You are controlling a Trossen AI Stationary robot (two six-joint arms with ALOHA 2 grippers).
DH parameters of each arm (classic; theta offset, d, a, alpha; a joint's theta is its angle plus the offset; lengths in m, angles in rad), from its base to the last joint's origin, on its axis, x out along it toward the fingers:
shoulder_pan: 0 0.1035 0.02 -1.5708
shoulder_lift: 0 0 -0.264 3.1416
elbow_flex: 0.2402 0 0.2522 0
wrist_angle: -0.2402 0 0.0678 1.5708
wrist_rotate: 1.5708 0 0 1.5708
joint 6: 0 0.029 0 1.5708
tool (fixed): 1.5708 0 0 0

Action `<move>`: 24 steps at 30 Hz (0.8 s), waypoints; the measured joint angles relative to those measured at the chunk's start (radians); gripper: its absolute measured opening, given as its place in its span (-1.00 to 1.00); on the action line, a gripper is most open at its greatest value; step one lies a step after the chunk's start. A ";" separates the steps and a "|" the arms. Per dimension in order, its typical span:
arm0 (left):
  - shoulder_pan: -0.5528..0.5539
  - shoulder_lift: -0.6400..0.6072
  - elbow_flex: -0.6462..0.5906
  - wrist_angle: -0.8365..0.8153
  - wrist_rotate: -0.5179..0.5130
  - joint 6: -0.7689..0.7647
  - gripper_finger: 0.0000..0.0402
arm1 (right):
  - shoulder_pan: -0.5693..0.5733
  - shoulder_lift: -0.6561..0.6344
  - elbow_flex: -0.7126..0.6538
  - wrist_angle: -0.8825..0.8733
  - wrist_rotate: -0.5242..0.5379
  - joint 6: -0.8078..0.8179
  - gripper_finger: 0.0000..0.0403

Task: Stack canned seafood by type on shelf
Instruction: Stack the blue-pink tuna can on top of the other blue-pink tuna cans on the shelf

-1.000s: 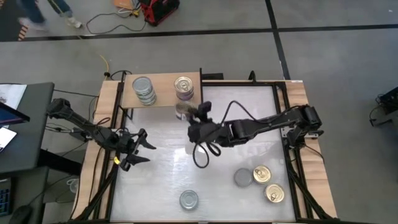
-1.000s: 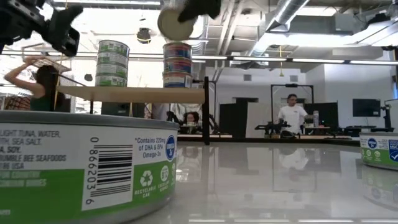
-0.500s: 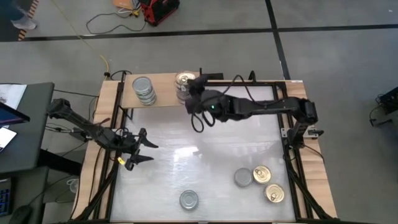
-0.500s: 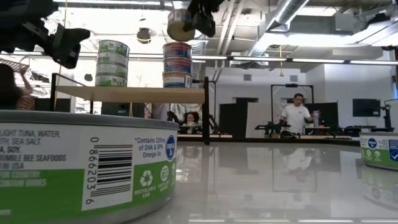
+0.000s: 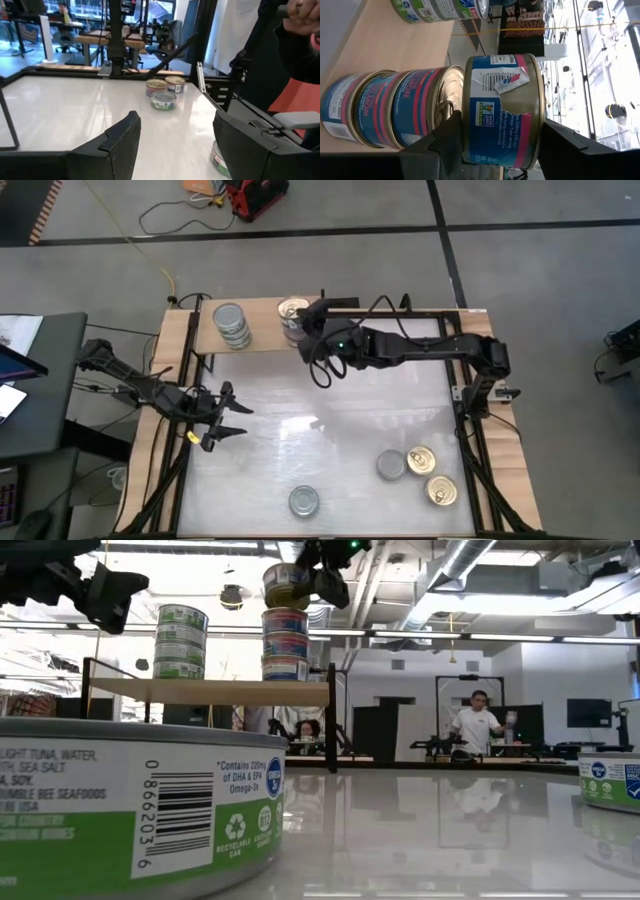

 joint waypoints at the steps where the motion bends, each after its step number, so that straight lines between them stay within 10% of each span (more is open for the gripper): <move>1: 0.000 0.000 0.000 0.003 -0.002 0.002 0.20 | -0.006 0.000 0.000 0.000 -0.011 -0.002 0.15; 24: 0.000 0.000 0.002 0.011 0.029 0.003 0.20 | -0.049 -0.001 -0.001 -0.048 -0.102 0.007 0.25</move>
